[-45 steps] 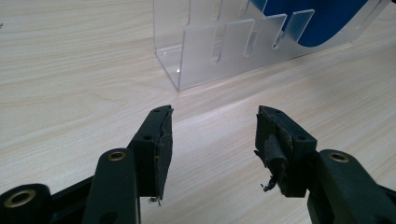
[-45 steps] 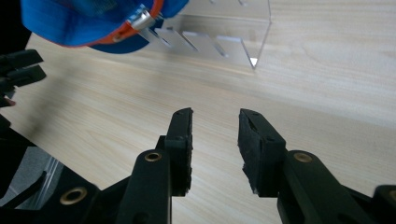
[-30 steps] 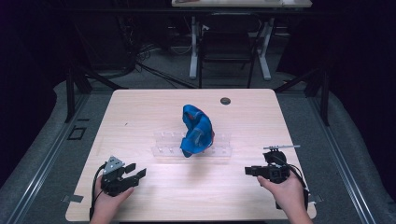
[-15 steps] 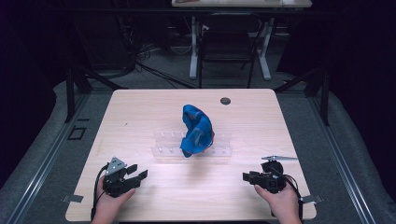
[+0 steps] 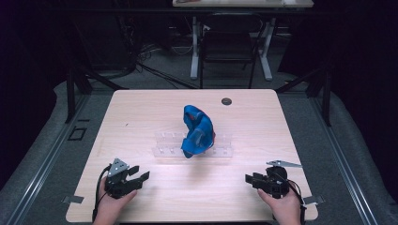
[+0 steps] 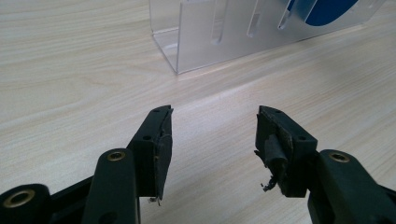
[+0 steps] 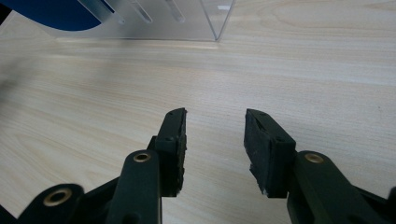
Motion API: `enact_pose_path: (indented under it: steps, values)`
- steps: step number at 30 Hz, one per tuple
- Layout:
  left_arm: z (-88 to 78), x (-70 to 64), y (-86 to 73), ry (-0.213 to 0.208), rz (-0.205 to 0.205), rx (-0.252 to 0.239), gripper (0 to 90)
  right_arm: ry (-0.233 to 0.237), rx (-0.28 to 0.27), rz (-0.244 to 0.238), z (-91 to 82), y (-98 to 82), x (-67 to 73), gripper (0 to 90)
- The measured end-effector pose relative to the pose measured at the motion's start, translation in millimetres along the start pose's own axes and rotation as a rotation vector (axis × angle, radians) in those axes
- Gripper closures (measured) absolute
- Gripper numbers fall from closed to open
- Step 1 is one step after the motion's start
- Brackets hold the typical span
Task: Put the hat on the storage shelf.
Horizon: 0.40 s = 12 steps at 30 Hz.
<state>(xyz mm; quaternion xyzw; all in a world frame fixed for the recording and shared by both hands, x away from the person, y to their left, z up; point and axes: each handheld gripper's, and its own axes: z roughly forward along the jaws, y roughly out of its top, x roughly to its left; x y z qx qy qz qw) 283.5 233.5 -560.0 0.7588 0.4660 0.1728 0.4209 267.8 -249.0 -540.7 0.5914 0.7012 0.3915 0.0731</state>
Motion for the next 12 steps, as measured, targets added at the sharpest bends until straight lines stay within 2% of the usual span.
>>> enact_pose_path:
  steps: [7, 11, 12]
  values:
    - [1.3, -1.1, 0.0, -0.004, 0.017, 0.011, 46.2, -0.006, -0.008, 0.003, 1.4, -4.8, -3.0, 58.2]
    - [3.9, -6.1, 1.3, 0.0, 0.017, -0.005, 45.7, -0.003, -0.057, -0.01, 0.5, -5.9, -4.0, 56.6]
    - [5.4, -8.5, 3.1, -0.012, 0.012, -0.009, 45.7, 0.001, -0.072, -0.013, -0.7, -5.7, -4.6, 55.7]
